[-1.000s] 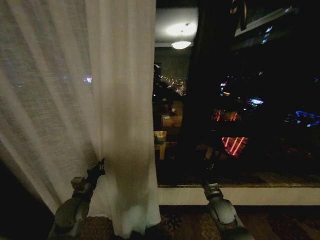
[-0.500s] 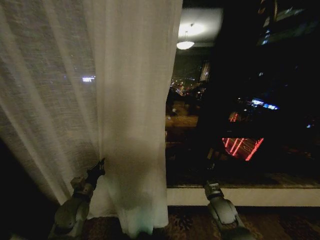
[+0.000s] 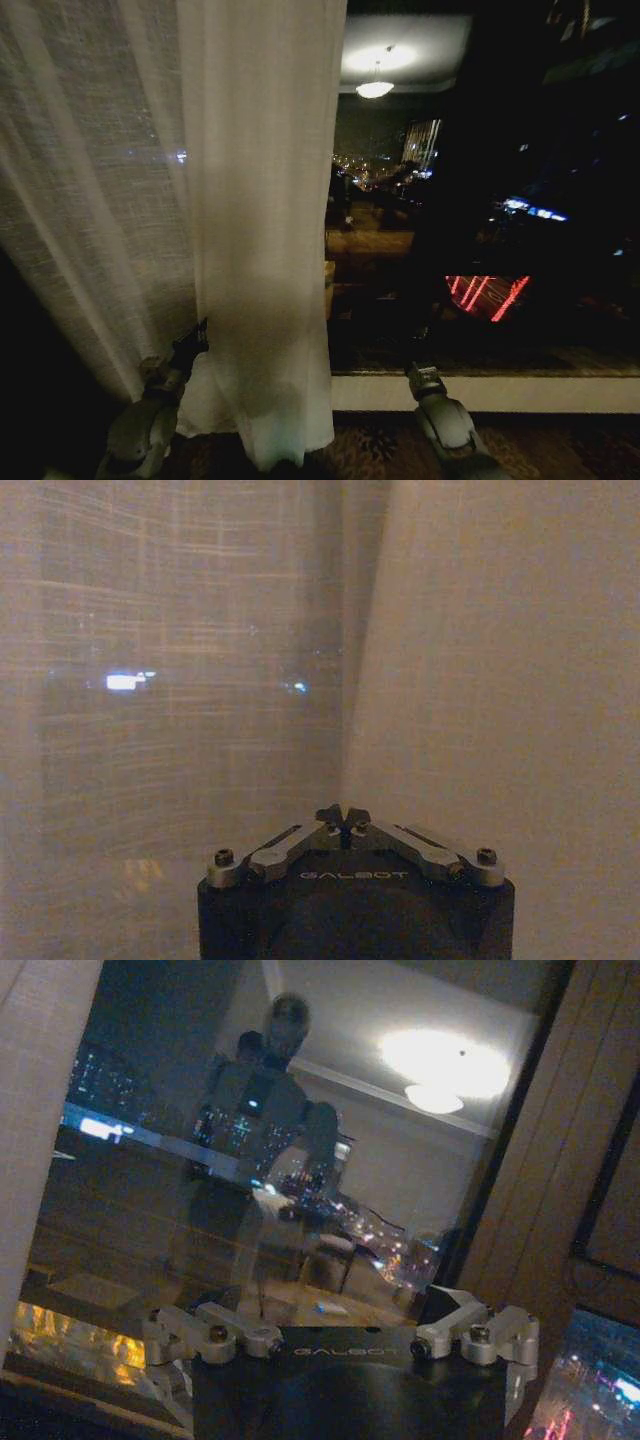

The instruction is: Open the curtains by pulling them apart, changing their state from closed to fully open.

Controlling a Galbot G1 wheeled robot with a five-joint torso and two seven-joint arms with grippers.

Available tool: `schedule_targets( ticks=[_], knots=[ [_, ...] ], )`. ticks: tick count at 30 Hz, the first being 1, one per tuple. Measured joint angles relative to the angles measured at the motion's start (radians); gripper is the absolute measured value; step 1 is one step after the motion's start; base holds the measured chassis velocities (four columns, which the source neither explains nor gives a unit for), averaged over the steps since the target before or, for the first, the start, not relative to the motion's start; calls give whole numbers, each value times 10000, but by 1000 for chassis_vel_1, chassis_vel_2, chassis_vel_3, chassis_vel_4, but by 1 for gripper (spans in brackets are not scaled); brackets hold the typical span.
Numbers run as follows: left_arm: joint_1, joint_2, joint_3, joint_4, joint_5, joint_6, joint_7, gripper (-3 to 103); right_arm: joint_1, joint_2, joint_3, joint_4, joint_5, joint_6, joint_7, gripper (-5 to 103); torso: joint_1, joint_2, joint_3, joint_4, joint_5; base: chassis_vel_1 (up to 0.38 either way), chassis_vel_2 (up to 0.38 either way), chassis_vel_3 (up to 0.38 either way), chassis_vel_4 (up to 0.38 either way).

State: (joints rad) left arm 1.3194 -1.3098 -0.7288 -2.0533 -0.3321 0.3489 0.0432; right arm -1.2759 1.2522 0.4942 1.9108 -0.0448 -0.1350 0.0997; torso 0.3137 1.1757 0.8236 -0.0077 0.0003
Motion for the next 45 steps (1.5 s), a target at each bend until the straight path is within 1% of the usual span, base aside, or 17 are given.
schedule_targets(
  ticks=[19,24,28,31,32,33,35,37,40,41,43,44,45],
  knots=[
    [148,-77,-75,-138,18,-7,16,0,26,-43,-15,10,60,22,1,100,0,0,0,1,0,83,85,-87,-84],
    [276,-81,-60,-264,21,-6,307,0,34,-28,-69,18,192,50,0,100,0,0,0,3,-3,21,27,-24,-42],
    [478,-102,-13,-464,24,-77,467,0,0,-17,-73,62,216,54,-2,100,0,0,0,-1,0,0,0,0,0],
    [880,-143,43,-853,28,-328,981,-1,-54,8,-71,93,227,59,-2,100,0,0,0,0,1,0,0,0,0],
    [880,-143,43,-853,28,-328,981,-1,-54,8,-71,93,227,59,-2,100,0,0,0,0,1,0,0,0,0],
    [924,-156,59,-900,28,-330,1002,4,-60,12,-71,94,230,60,-2,100,0,-1,0,0,1,0,0,0,0],
    [1355,-400,234,-1368,122,-298,1070,15,-143,35,-61,95,308,87,-1,100,0,0,0,3,-2,0,0,0,0],
    [1435,-461,266,-1458,174,-280,1072,15,-166,31,-59,95,340,96,0,100,0,0,0,4,-2,0,0,0,0],
    [1883,-917,621,-1958,570,-204,1146,32,-371,-55,60,26,533,291,6,100,0,0,-1,0,2,0,0,0,0],
    [1883,-917,621,-1958,570,-204,1146,32,-371,-55,60,26,533,291,6,100,0,0,-1,0,2,0,0,0,0],
    [1952,-1080,967,-2043,804,-141,1271,42,-386,-62,121,-16,562,346,13,100,0,0,-1,0,2,0,0,0,0],
    [1952,-1080,967,-2043,804,-141,1271,42,-386,-62,121,-16,562,346,13,100,0,0,-1,0,2,0,0,0,0],
    [1939,-1098,1058,-2041,859,-128,1283,47,-384,-62,126,-17,567,351,16,100,0,0,0,0,1,0,0,0,0]
  ],
)
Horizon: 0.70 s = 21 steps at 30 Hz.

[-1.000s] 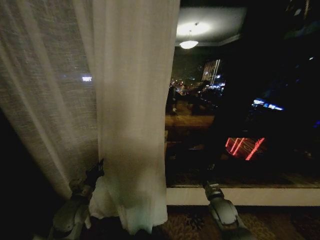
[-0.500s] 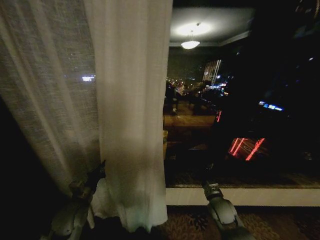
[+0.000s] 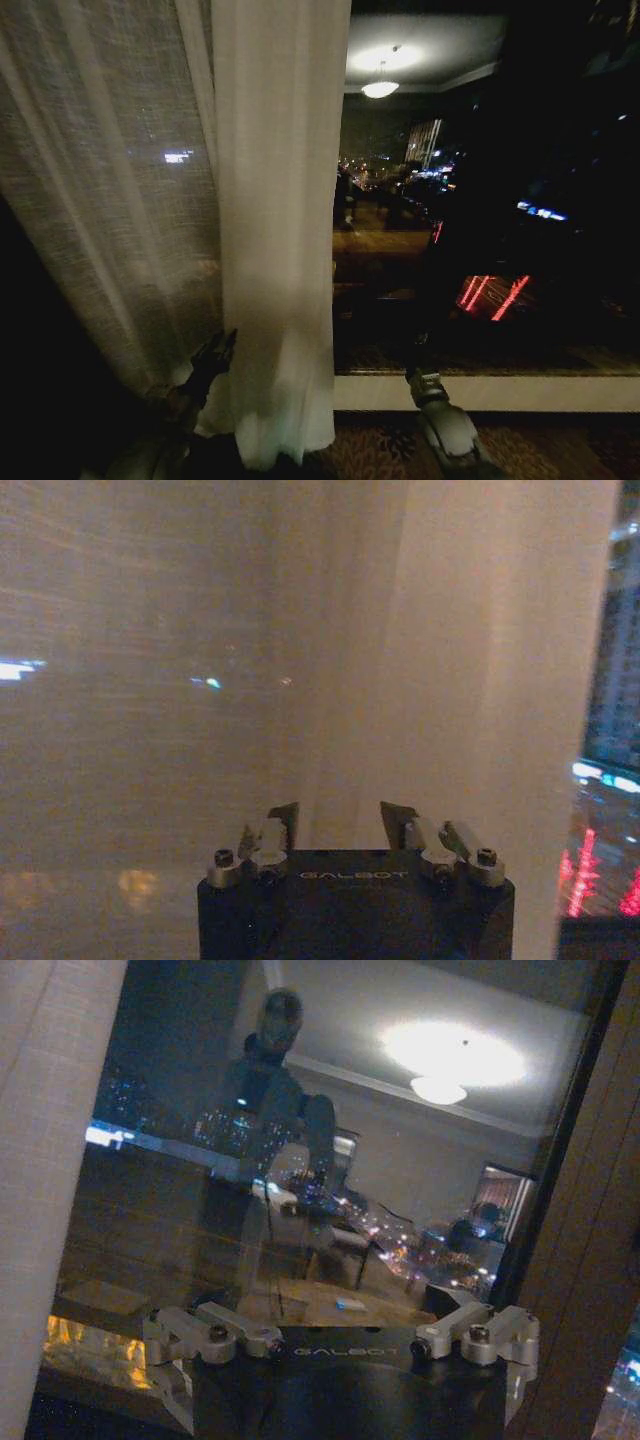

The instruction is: Open the curtains by pulling them apart, changing their state from closed to fully open.

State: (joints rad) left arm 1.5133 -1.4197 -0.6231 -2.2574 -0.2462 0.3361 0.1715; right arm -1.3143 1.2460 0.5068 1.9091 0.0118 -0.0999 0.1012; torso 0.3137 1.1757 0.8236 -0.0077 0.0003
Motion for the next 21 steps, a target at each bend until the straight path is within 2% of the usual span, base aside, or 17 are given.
schedule_targets(
  ticks=[2,5,9,11,14,21],
  knots=[
    [-244,17,329,183,159,21,1,58,44,6,1,-4,8,2,2,100,0,0,0,0,-1,0,0,0,0],
    [-537,142,523,459,190,39,-170,64,84,8,-3,-22,9,2,4,100,0,0,0,0,-2,0,0,0,0],
    [-1098,608,843,1119,74,40,-566,85,165,-61,-2,-116,10,2,18,100,1,0,1,1,-1,0,0,0,0],
    [-1182,663,878,1210,55,40,-584,85,183,-73,1,-132,10,2,29,100,1,-1,1,1,-1,0,0,0,0],
    [-1982,939,1215,1936,-144,45,-710,98,283,-175,16,-199,10,-17,204,100,1,0,0,1,-2,0,0,0,0],
    [-3111,1076,1779,2749,-376,63,-822,100,329,-240,74,-207,0,-71,280,100,2,0,1,0,-1,0,0,0,0]
  ],
)
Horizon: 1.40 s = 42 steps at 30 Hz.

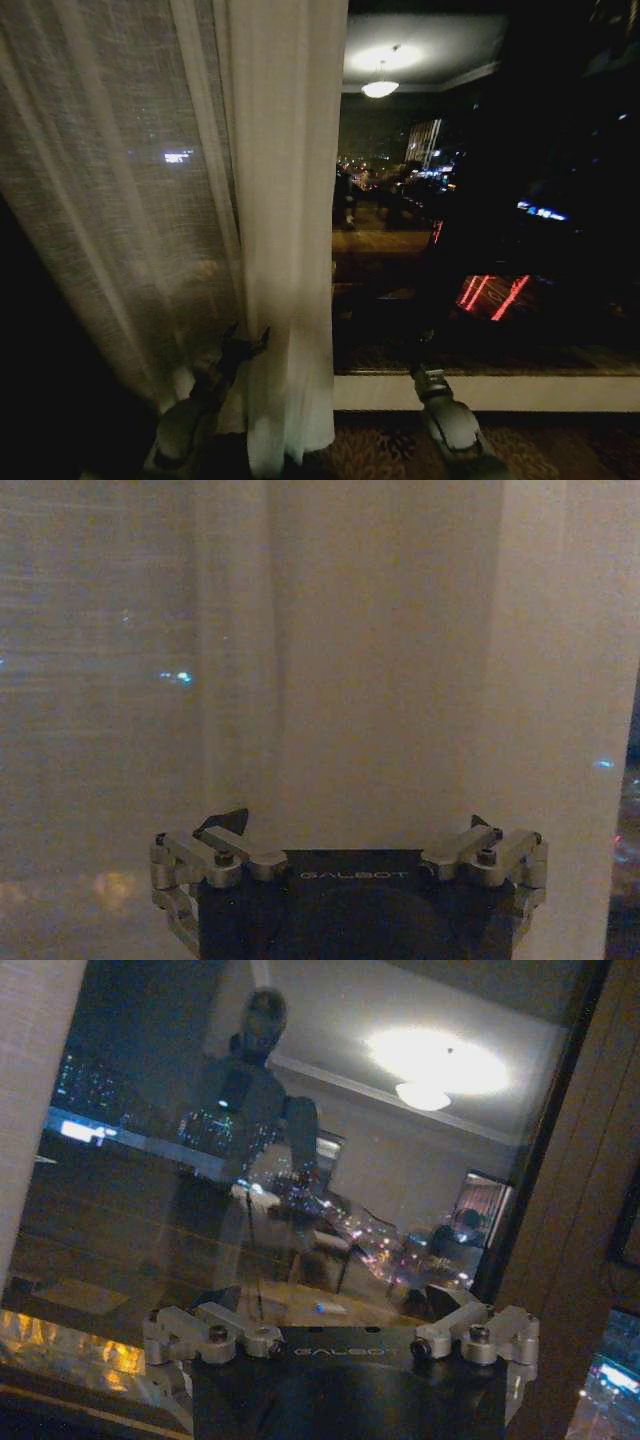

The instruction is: Open the curtains by pulling them apart, changing their state from closed to fully open.

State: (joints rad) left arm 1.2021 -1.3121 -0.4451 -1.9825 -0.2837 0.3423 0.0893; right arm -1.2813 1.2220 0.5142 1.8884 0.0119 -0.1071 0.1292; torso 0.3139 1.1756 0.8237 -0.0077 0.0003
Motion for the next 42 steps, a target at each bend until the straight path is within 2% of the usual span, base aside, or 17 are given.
schedule_targets(
  ticks=[7,8,9,12,15,17,21,22,24,25,27,29,30,34,36,38,42],
  knots=[
    [-861,26,476,628,-184,-12,-180,92,51,21,44,-20,-32,-54,100,100,0,0,0,0,-1,0,0,0,0],
    [-1036,35,557,787,-234,-16,-244,81,73,57,50,-21,-39,-97,128,100,0,0,0,0,-1,0,0,0,0],
    [-1105,51,587,832,-254,-19,-250,76,82,74,51,-21,-41,-144,139,100,0,0,0,0,0,0,0,0,0],
    [-1218,93,638,908,-301,-22,-254,70,93,118,53,-2,-40,-245,167,100,0,0,1,0,0,0,0,0,0],
    [-1447,128,722,1103,-376,-28,-328,54,99,217,76,54,-40,-320,209,100,0,0,0,1,-1,0,0,0,0],
    [-1496,130,737,1148,-399,-28,-381,54,95,225,82,71,-40,-323,211,100,0,0,0,1,-1,0,0,0,0],
    [-1830,133,793,1387,-540,-30,-604,32,52,277,155,146,-42,-336,222,100,0,0,0,0,0,0,0,0,0],
    [-1830,133,793,1387,-540,-30,-604,32,52,277,155,146,-42,-336,222,100,0,0,0,0,0,0,0,0,0],
    [-1946,158,826,1454,-562,-30,-616,22,47,304,190,160,-46,-343,224,100,0,0,0,0,0,0,0,0,0],
    [-1946,158,826,1454,-562,-30,-616,22,47,304,190,160,-46,-343,224,100,0,0,0,0,0,0,0,0,0],
    [-1991,181,860,1484,-571,-30,-615,11,48,336,202,176,-52,-351,226,100,-1,0,-1,1,-1,0,0,0,0],
    [-2016,189,877,1509,-577,-30,-615,6,50,357,207,197,-55,-357,230,100,0,0,-1,1,-1,0,0,0,0],
    [-2134,189,880,1606,-598,-30,-887,1,51,366,215,245,-62,-373,241,100,0,0,-1,1,-1,0,0,0,0],
    [-2347,145,701,1840,-641,-17,-1708,0,59,336,216,273,-64,-402,245,100,0,0,-1,-1,-1,0,0,0,0],
    [-2556,119,204,2103,-640,5,-2410,0,103,312,212,278,-64,-423,245,100,0,0,-1,-1,-1,0,0,0,0],
    [-2610,131,49,2174,-637,6,-2623,0,113,311,206,278,-64,-426,245,100,0,0,-1,0,-2,0,0,0,0],
    [-2804,587,-843,2522,-649,-3,-3604,0,148,348,108,273,-64,-432,240,100,0,0,0,1,-3,0,0,0,0]
  ],
)
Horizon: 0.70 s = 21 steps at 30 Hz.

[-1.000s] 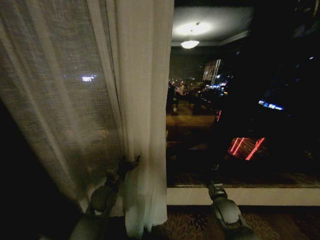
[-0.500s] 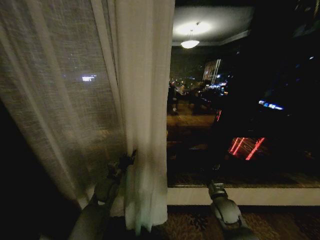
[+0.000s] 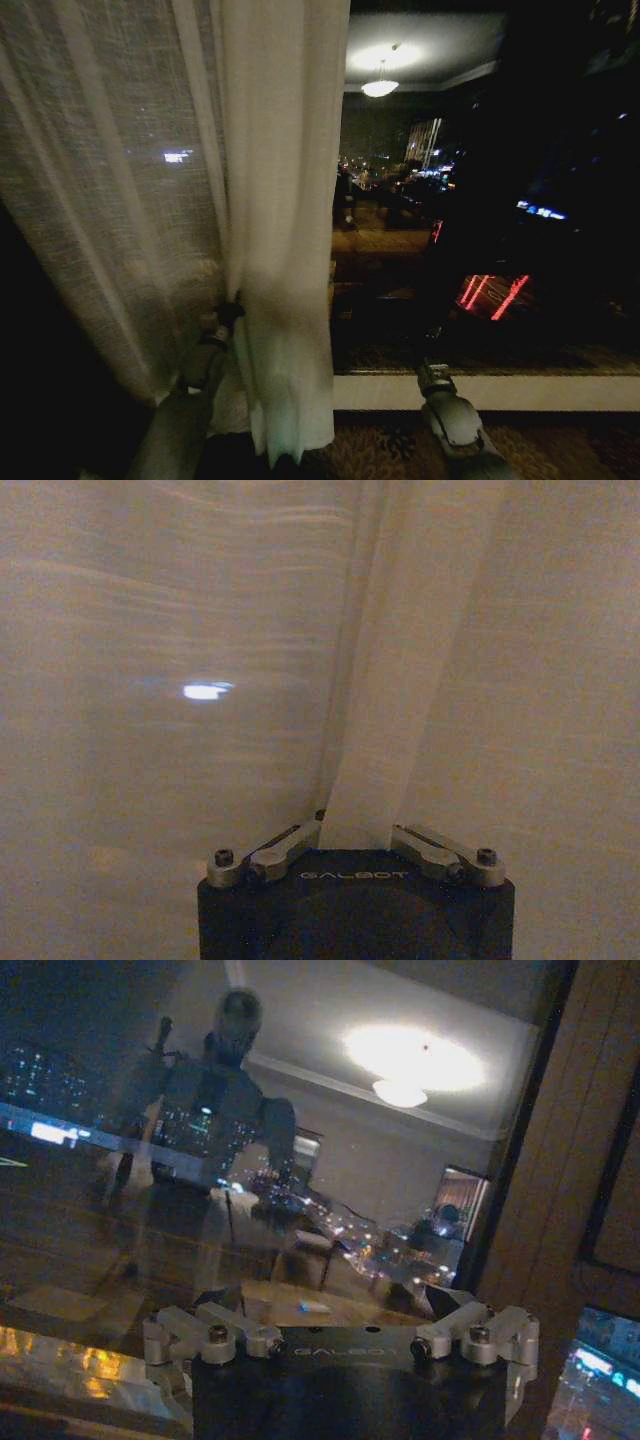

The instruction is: Open the curtains by pulling them apart, changing their state from closed to fully open.

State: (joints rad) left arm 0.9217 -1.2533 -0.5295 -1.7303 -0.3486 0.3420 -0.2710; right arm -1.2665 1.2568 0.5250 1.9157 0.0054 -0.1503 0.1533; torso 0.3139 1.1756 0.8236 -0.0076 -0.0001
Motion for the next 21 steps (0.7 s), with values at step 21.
schedule_targets(
  ticks=[21],
  knots=[
    [1009,1841,-4171,1034,-1106,-197,-2008,0,354,326,-610,-224,-120,-44,-69,100,-2,2,-1,2,0,0,0,0,0]
  ],
)
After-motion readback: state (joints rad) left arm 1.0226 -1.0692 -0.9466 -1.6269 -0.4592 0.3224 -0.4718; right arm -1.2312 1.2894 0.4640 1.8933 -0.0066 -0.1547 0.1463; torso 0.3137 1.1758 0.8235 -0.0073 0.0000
